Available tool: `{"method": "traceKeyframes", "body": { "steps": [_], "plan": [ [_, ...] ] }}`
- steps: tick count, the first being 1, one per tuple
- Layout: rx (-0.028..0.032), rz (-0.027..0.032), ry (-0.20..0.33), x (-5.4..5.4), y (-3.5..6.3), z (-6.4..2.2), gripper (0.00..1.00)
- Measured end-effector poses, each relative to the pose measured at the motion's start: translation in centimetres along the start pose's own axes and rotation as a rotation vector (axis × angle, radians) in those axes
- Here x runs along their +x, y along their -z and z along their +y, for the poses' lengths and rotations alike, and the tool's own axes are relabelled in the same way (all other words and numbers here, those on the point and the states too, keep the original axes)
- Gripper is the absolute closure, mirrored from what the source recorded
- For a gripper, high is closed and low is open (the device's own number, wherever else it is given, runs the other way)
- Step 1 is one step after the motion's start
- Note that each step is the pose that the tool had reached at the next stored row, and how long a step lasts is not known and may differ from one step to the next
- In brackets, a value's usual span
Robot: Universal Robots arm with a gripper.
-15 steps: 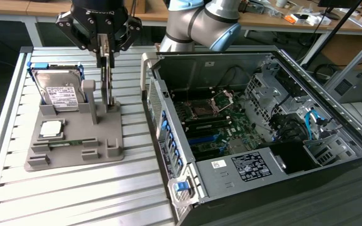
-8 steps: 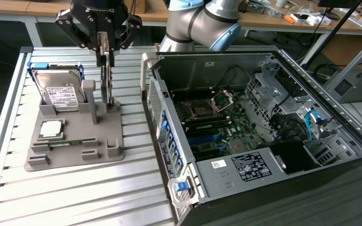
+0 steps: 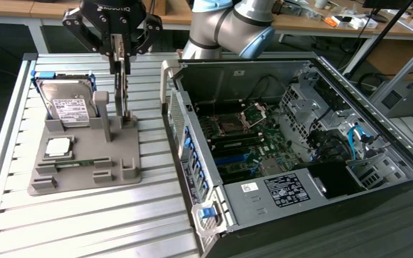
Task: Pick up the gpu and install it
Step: 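Pick up the gpu and move the gpu toward the slot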
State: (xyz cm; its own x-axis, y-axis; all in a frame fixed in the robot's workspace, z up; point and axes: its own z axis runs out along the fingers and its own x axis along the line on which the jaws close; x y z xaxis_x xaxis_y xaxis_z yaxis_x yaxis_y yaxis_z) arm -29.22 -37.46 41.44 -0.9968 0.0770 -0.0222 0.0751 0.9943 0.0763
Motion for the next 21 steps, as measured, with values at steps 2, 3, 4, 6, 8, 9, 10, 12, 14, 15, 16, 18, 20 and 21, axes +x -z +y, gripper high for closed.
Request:
{"method": "traceKeyframes", "body": {
  "steps": [2,3,4,6,8,9,10,12,14,15,16,18,20,21],
  "plan": [
    [0.0,0.0,0.0,0.0,0.1,0.01,0.73],
    [0.0,0.0,0.0,0.0,0.15,0.01,0.73],
    [0.0,0.0,0.0,0.0,0.19,0.01,0.73],
    [0.0,0.0,0.0,0.0,0.29,0.02,0.73],
    [0.0,0.0,0.0,0.0,0.39,0.03,0.73],
    [0.0,0.0,0.0,0.0,0.44,0.03,0.73],
    [0.0,0.0,0.0,0.0,0.56,0.04,0.73],
    [0.0,0.0,0.0,0.0,0.67,0.05,0.73],
    [0.0,0.0,0.0,0.0,0.77,0.06,0.73],
    [0.0,0.0,0.0,0.0,0.82,0.06,0.73],
    [0.0,0.0,0.0,0.0,0.88,0.07,0.73],
    [0.0,-0.0001,0.0,0.0,0.99,0.07,0.73],
    [0.0,0.0,0.0,0.0,1.11,0.08,0.73],
    [0.0,0.0,0.0,0.0,1.16,0.09,0.73]
  ]
}}
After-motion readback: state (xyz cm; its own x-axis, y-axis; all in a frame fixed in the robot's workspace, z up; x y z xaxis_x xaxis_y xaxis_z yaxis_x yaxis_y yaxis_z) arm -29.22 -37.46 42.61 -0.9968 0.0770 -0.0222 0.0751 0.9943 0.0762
